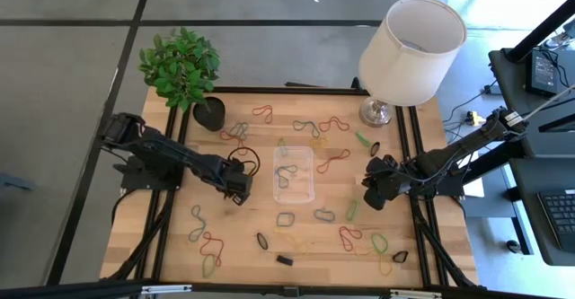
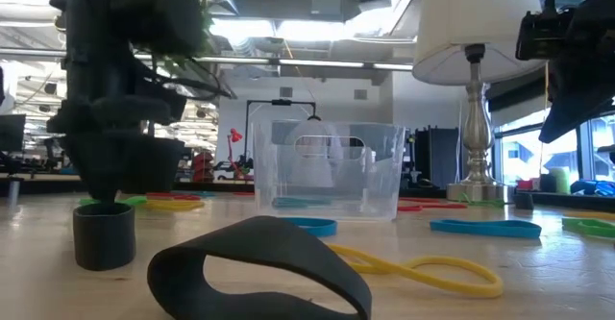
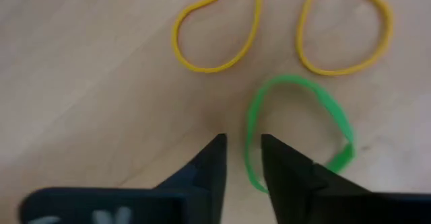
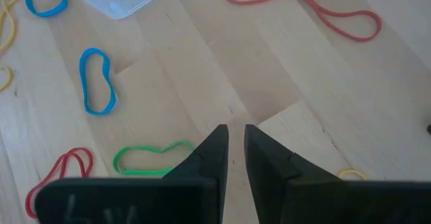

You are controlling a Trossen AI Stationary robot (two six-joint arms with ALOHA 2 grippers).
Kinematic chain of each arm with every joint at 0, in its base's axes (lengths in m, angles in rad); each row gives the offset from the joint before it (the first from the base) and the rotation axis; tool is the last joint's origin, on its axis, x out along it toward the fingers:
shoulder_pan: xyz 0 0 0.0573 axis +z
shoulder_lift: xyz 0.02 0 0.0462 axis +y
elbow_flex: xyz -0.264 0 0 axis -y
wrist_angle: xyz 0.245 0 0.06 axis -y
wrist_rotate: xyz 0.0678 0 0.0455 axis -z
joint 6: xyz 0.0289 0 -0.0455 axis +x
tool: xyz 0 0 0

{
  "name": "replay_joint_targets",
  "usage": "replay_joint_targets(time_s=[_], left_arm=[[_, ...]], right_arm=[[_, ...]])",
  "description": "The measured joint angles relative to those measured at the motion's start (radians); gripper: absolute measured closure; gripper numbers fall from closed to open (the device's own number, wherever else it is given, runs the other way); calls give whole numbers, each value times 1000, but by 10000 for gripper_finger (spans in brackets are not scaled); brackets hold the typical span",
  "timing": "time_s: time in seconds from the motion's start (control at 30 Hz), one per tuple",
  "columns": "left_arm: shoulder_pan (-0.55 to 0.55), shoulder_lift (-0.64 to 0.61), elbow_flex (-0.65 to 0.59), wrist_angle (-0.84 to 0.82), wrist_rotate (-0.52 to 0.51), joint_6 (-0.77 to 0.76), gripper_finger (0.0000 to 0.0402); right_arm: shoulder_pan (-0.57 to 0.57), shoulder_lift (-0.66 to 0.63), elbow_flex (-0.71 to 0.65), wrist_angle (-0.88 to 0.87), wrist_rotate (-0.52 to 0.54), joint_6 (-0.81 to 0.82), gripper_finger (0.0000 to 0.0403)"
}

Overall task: Pick and place rubber bands into bin
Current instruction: Put the green rubber band into the transparent container

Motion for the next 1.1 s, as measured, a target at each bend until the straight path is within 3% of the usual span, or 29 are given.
replay_joint_targets(time_s=[0.23, 0.6, 0.83, 1.1], left_arm=[[3, 14, 3, 9, 4, -3, 250], [3, 13, 2, 20, 1, -1, 258], [3, 13, 0, 14, -3, -1, 294], [3, 14, 0, 1, -9, -1, 384]], right_arm=[[0, 0, 0, 0, 0, 0, 349], [0, 0, 0, 12, 0, 2, 349], [0, 0, 0, 16, 0, 3, 349], [0, 0, 0, 21, 0, 4, 349]])
